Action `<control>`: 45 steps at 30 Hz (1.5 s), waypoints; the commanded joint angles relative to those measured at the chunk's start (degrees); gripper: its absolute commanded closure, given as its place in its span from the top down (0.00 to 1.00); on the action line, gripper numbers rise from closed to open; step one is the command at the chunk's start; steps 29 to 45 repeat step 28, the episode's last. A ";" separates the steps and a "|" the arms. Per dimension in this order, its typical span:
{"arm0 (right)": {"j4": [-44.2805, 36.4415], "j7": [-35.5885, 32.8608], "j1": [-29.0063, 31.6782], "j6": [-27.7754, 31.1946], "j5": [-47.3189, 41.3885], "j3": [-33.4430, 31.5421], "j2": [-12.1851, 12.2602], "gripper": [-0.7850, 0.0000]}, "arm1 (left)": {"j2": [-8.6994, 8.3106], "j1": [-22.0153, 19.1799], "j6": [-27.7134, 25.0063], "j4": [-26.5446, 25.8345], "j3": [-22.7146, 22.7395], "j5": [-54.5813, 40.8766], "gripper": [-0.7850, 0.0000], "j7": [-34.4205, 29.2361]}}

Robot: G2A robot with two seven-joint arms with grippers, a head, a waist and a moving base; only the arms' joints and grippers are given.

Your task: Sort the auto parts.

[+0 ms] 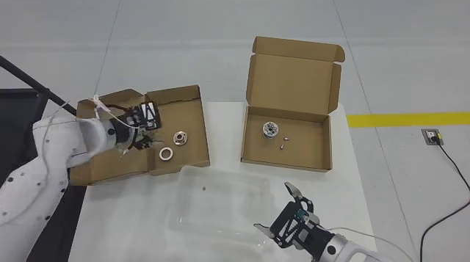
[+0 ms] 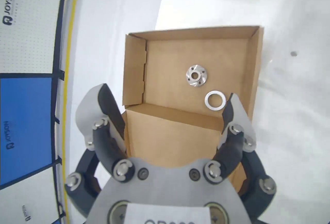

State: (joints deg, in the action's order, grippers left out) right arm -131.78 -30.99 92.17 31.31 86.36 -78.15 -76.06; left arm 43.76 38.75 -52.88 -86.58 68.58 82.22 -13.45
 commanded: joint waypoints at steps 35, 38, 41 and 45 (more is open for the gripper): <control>0.00 0.00 0.00 0.00 0.00 0.00 0.00 1.00 | -3.36 25.33 0.90 -11.30 23.15 -11.25 1.00 10.38; 0.00 0.00 0.00 0.00 0.00 0.00 0.00 1.00 | -3.36 25.33 0.90 -11.30 23.15 -11.25 1.00 10.38; 0.00 0.00 0.00 0.00 0.00 0.00 0.00 1.00 | -3.36 25.33 0.90 -11.30 23.15 -11.25 1.00 10.38; 0.00 0.00 0.00 0.00 0.00 0.00 0.00 1.00 | -3.36 25.33 0.90 -11.30 23.15 -11.25 1.00 10.38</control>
